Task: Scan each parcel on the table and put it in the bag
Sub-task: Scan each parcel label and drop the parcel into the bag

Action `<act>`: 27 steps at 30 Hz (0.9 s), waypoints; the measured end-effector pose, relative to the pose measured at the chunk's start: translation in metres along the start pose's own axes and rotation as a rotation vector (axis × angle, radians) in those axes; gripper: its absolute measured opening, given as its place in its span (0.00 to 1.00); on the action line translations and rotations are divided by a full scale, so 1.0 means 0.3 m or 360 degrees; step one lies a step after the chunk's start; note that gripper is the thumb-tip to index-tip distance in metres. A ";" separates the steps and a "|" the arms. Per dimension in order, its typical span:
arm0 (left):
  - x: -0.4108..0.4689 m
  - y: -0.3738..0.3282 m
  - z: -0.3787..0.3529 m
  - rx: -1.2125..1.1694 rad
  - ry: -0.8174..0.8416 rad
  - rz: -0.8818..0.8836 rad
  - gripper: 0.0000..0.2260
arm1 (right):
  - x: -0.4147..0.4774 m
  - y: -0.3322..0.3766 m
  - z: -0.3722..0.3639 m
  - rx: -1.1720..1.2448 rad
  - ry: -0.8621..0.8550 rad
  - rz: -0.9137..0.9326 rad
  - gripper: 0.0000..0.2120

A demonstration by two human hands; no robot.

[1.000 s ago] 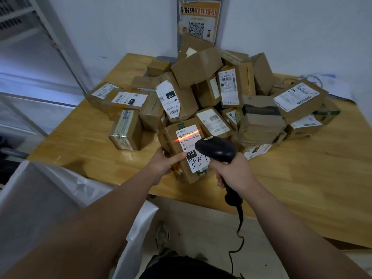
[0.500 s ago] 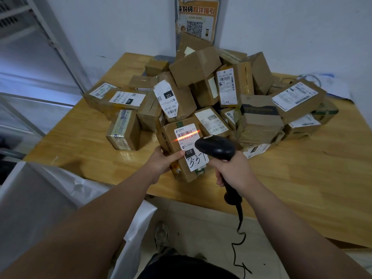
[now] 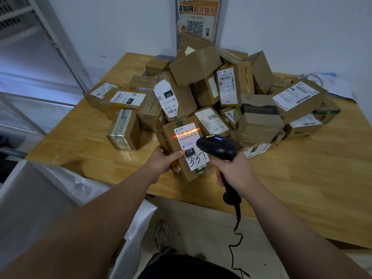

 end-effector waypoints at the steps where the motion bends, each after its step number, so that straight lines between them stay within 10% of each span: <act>1: 0.001 0.002 0.000 0.0007 -0.0002 -0.0001 0.36 | -0.001 -0.001 0.000 0.0000 0.0003 0.0003 0.12; 13: -0.016 0.011 0.003 0.0037 -0.0059 -0.0025 0.34 | -0.011 -0.008 -0.007 0.0118 0.0190 0.0014 0.13; 27: -0.409 0.133 0.374 0.0332 -0.0712 -0.0421 0.32 | -0.086 -0.030 -0.373 0.0326 0.0486 0.0036 0.09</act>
Point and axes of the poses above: each hand's wrist, its own x-axis towards the middle knuckle, its own z-axis out of the back of the hand, y = z × x, the point moved 2 cm from there along x, towards the middle knuckle, and after that the axes turned 2 degrees about -z, right-handed, at the moved point
